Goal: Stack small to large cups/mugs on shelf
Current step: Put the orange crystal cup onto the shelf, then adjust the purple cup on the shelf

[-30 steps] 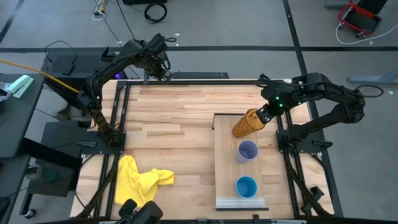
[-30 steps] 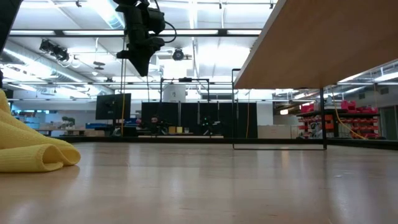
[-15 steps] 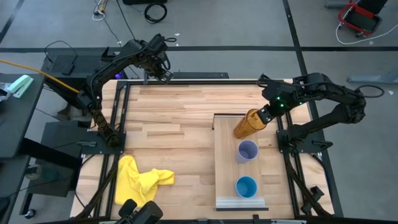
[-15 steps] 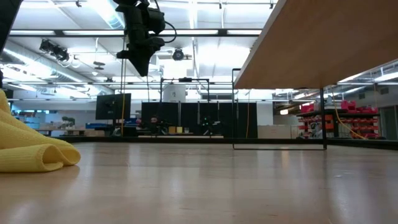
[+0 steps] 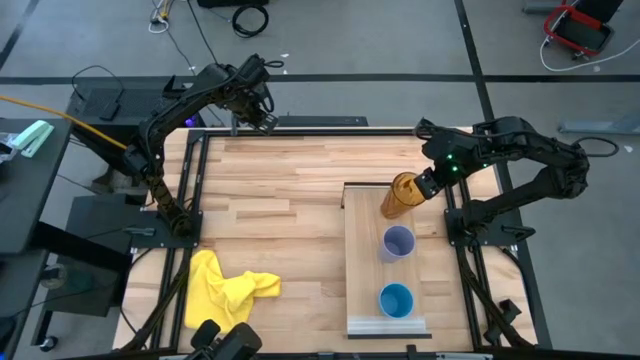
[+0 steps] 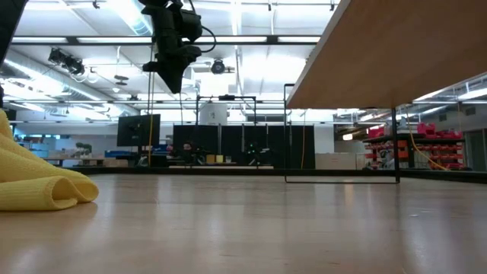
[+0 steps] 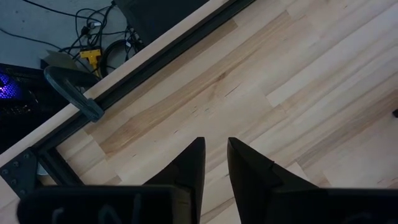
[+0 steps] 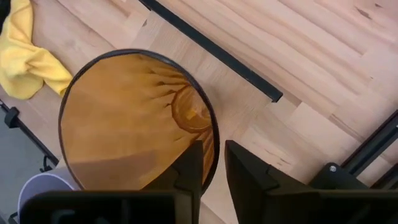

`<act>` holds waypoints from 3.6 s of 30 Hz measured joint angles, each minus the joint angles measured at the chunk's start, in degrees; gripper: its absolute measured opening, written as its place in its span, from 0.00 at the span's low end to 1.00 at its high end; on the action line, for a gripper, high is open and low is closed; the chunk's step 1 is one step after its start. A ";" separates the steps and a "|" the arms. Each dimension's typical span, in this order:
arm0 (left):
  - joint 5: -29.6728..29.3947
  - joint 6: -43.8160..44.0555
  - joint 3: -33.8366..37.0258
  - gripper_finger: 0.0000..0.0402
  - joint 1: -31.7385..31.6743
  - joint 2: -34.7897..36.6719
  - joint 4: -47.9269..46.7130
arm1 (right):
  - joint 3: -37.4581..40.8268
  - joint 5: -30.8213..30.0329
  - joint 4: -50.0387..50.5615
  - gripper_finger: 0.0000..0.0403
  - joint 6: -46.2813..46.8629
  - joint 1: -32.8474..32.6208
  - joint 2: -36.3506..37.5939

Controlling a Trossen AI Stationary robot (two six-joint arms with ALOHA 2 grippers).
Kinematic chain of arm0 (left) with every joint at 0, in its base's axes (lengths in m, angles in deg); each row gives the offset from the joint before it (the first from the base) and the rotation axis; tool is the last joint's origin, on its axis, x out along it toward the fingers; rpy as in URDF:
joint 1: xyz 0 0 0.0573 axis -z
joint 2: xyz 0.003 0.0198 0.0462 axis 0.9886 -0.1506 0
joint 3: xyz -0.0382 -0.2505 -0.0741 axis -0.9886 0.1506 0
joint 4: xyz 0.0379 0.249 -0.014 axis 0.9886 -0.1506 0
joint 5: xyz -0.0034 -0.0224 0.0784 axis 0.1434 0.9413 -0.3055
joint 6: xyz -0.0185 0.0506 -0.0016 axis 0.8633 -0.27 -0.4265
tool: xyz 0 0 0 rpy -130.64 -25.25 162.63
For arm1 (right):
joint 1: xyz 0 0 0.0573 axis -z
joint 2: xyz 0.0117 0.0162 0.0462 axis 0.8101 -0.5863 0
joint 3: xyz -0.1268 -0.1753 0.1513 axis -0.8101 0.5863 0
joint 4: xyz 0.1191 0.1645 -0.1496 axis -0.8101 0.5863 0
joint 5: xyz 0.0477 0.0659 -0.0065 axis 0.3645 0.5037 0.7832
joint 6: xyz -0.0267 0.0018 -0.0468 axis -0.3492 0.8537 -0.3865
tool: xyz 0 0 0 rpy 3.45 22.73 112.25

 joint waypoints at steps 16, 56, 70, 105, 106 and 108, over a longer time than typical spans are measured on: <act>-0.04 0.02 -0.02 0.20 0.02 -0.04 0.06 | -0.02 1.63 -3.22 0.27 -1.63 0.00 -0.02; 0.87 2.71 -0.04 0.20 1.27 -3.34 -0.16 | -0.07 0.22 -6.95 0.28 -5.02 0.09 0.26; 0.93 5.00 -0.04 0.23 2.13 -3.34 -0.48 | 1.33 2.07 -0.83 0.27 11.80 -9.02 9.95; 1.05 9.49 -0.02 0.23 5.77 -3.32 -0.48 | 22.16 -8.24 -26.26 0.01 20.33 -34.21 4.79; 1.03 9.49 -0.02 0.23 5.77 -3.32 -0.46 | 22.18 -8.24 -26.21 0.01 20.24 -34.21 4.60; 1.01 9.51 -0.02 0.23 5.77 -3.32 -0.46 | 22.18 -8.20 -26.21 0.01 20.18 -34.21 4.33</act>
